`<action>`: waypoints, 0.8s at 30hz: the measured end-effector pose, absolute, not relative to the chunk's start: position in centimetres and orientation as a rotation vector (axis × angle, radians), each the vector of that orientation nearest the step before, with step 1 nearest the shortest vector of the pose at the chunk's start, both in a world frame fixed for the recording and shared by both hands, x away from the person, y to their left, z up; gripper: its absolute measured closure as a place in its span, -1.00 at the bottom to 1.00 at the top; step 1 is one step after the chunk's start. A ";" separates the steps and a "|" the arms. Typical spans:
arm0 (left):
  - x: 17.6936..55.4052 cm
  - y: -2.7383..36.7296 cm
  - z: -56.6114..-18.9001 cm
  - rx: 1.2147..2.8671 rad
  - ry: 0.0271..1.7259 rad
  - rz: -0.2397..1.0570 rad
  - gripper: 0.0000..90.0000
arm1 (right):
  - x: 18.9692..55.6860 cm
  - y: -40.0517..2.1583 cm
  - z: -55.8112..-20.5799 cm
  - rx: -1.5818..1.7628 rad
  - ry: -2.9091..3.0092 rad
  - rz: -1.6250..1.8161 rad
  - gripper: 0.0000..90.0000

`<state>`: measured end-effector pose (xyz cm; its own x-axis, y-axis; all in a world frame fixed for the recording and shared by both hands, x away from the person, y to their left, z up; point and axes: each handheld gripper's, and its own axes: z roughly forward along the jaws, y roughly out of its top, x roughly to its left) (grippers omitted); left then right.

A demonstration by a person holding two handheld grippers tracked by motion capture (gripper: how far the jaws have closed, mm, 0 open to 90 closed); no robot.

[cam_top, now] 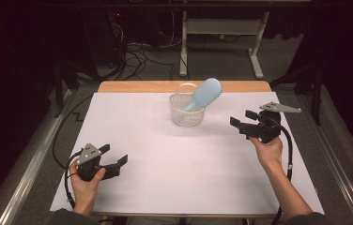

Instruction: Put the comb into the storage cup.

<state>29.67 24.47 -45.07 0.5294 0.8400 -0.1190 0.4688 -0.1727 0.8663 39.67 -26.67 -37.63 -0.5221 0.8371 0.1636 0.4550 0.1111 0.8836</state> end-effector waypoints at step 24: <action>29.7 24.4 -45.1 1.828 1.068 0.474 -0.60 | 37.8 -28.0 -38.0 1.241 1.989 1.404 -0.52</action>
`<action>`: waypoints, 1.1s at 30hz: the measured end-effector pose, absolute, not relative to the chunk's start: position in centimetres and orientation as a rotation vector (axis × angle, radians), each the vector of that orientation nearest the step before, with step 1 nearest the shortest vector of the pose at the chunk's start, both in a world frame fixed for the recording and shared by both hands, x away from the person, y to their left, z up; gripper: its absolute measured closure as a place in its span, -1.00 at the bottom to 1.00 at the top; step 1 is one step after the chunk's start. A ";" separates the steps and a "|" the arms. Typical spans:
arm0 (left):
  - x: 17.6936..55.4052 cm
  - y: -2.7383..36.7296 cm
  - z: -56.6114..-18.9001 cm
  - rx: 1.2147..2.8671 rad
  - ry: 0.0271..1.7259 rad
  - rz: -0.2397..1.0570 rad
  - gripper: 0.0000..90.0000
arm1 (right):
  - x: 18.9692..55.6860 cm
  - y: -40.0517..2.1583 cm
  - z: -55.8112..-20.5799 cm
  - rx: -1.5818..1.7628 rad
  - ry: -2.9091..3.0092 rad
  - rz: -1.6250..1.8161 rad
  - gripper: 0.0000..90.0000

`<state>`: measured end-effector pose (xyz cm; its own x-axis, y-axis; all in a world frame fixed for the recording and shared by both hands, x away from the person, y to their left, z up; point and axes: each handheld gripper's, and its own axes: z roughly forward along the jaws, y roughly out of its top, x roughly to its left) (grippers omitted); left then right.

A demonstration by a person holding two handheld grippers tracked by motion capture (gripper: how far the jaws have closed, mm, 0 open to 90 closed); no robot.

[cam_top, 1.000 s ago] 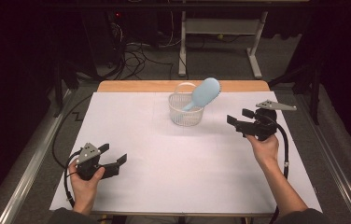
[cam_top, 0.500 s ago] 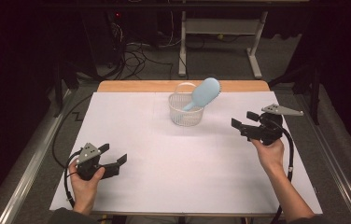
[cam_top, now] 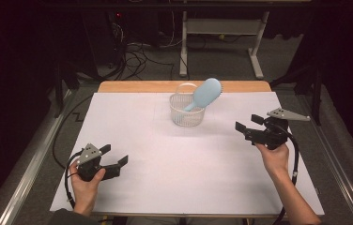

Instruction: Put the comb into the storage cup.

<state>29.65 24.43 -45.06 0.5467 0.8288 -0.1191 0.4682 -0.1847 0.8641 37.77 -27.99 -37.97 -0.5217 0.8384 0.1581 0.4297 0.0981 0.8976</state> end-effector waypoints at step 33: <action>29.5 24.4 -44.9 1.829 1.036 0.457 -0.60 | 35.4 -29.4 -38.6 1.227 1.951 1.435 -0.57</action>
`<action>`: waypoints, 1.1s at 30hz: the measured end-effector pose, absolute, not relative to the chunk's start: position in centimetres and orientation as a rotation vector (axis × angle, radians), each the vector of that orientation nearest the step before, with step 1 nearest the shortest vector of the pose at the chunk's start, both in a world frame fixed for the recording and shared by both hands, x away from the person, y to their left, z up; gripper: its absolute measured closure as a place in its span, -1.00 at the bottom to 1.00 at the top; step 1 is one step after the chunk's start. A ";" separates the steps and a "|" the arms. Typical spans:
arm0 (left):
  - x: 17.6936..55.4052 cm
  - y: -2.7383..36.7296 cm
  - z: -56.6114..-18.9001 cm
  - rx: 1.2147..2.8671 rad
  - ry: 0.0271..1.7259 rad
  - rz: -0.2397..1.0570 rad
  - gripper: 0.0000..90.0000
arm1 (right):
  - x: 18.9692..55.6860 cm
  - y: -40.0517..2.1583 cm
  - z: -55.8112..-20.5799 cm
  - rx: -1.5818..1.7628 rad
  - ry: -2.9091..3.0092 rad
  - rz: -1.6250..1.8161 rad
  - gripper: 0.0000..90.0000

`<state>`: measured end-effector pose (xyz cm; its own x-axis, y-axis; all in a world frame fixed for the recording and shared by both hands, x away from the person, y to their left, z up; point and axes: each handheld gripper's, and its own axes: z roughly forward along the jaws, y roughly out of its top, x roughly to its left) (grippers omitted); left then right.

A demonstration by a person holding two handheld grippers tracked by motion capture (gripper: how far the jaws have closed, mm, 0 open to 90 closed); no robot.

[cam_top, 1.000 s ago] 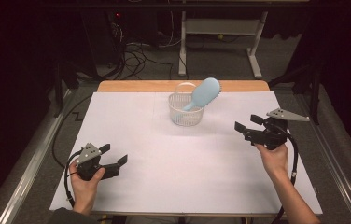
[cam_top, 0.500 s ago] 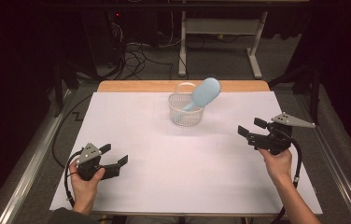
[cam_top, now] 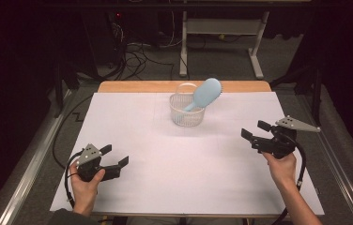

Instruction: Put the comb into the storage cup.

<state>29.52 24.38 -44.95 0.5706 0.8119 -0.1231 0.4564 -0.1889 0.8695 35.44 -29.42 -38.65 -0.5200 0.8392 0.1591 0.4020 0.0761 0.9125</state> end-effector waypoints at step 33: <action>29.2 24.4 -44.9 1.825 1.024 0.445 -0.60 | 32.9 -30.4 -39.3 1.200 1.909 1.454 -0.58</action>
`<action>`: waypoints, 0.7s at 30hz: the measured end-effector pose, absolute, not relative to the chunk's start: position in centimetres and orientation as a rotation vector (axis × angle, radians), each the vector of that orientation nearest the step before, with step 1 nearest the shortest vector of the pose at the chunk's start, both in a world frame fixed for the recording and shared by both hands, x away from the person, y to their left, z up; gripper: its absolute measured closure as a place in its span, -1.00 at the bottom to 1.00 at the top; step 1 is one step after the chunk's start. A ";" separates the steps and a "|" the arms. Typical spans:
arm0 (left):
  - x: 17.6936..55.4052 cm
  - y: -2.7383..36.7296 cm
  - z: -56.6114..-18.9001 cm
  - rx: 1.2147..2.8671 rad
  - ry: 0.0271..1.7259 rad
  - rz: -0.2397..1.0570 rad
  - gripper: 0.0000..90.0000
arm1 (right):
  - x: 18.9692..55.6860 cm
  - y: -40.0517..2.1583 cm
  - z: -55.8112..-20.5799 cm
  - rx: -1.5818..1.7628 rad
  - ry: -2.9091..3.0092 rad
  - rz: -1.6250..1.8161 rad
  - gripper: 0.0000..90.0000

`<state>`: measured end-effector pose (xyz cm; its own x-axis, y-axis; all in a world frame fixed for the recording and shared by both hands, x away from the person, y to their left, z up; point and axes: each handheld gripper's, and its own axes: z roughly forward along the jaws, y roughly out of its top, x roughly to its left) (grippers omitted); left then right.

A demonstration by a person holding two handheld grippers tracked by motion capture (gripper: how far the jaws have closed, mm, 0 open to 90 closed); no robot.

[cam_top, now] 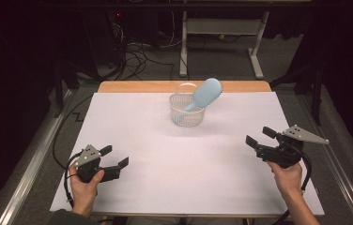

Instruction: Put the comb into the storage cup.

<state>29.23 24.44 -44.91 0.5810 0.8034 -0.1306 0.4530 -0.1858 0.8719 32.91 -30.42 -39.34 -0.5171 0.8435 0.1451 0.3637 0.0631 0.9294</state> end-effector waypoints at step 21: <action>29.1 24.3 -44.9 1.826 1.016 0.446 -0.60 | 31.4 -30.5 -40.2 1.184 1.898 1.458 -0.58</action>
